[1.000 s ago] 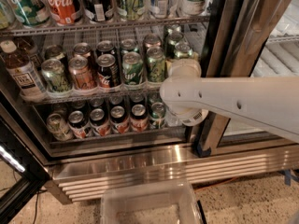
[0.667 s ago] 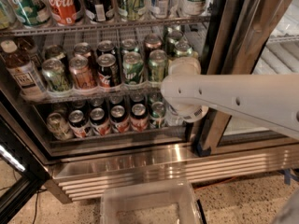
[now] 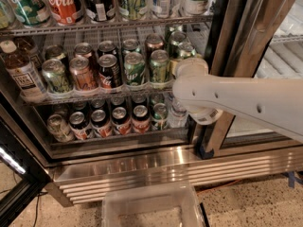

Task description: Pick green can from middle shelf of fridge

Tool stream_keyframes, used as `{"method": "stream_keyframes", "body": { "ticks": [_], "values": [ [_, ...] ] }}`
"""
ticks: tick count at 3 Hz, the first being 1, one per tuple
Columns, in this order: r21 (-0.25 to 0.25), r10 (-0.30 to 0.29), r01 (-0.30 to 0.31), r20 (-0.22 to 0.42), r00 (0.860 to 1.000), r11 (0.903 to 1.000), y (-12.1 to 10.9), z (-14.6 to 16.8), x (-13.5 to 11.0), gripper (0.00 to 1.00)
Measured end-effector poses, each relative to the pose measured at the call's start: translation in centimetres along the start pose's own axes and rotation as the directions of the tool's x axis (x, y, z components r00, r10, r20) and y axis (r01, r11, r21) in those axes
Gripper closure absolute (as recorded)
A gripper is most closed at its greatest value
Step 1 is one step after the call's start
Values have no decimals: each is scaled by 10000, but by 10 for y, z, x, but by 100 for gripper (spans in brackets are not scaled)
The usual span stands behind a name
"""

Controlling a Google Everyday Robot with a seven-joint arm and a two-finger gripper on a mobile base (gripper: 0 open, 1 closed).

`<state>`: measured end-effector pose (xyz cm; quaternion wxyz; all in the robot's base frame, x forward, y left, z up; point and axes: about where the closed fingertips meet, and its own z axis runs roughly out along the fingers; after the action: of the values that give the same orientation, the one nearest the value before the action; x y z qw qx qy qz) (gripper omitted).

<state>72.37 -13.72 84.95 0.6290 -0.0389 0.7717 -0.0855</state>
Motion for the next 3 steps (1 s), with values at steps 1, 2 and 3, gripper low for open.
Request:
{"method": "stream_keyframes", "body": {
  "ticks": [1, 2, 3],
  "values": [
    [-116, 62, -62, -5, 10000, 9999, 4, -4, -1, 100],
    [-599, 94, -98, -85, 9999, 9982, 1, -17, -4, 100],
    [-599, 94, -98, -85, 9999, 9982, 3, -17, -4, 100]
  ]
}}
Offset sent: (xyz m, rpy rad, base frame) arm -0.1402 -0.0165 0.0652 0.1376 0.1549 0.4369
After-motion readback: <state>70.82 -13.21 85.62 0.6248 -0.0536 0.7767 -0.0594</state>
